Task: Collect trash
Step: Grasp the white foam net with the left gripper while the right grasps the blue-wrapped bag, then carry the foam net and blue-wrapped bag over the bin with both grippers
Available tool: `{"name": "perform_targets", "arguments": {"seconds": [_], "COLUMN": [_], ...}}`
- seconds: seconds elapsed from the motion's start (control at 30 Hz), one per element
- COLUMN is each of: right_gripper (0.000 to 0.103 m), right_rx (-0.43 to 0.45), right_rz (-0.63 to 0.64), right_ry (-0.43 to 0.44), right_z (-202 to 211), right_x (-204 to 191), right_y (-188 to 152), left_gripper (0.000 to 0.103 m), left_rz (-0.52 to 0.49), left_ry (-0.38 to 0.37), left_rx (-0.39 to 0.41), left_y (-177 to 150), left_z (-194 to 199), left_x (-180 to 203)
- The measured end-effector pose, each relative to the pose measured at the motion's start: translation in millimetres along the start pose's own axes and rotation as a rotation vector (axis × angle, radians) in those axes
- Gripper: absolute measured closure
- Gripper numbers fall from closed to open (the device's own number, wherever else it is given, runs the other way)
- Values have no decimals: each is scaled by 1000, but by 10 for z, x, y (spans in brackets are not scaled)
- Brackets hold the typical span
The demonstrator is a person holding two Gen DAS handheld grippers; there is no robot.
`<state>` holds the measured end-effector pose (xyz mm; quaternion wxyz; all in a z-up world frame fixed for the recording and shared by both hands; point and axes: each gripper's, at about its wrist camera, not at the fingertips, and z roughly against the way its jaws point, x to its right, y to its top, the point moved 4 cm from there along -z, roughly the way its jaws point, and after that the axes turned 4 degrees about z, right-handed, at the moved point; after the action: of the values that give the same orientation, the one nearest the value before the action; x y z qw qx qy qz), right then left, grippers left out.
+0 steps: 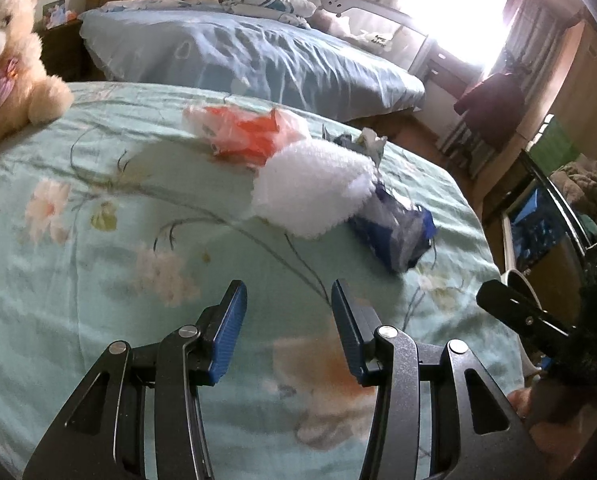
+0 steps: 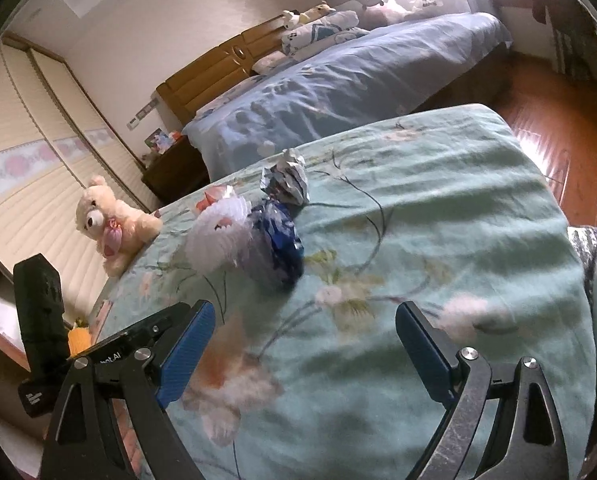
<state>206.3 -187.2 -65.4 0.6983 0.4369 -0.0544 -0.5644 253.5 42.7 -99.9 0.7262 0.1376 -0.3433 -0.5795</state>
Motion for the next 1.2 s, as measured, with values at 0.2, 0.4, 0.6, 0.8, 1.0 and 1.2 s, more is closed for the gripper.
{"name": "perform_targets", "arguments": {"seconds": [0.2, 0.4, 0.6, 0.8, 1.0, 1.2], "right_gripper": [16, 32, 79, 92, 94, 95], "right_rx": [-3, -31, -70, -79, -62, -36], "right_rz": [8, 7, -13, -4, -9, -18], "right_ry": [25, 57, 100, 95, 92, 75], "right_z": [-166, -379, -532, -529, -394, -170], "right_x": [-44, -62, -44, -42, -6, 71], "right_y": [137, 236, 238, 170, 112, 38], "left_gripper": [59, 59, 77, 94, 95, 95], "left_rz": [-18, -37, -65, -98, -85, -66], "left_ry": [1, -7, -15, -11, -10, -28], "left_rx": [8, 16, 10, 24, 48, 46], "left_y": [224, 368, 412, 384, 333, 162], "left_z": [-137, -254, -369, -361, -235, -88], "left_x": [11, 44, 102, 160, 123, 134]}}
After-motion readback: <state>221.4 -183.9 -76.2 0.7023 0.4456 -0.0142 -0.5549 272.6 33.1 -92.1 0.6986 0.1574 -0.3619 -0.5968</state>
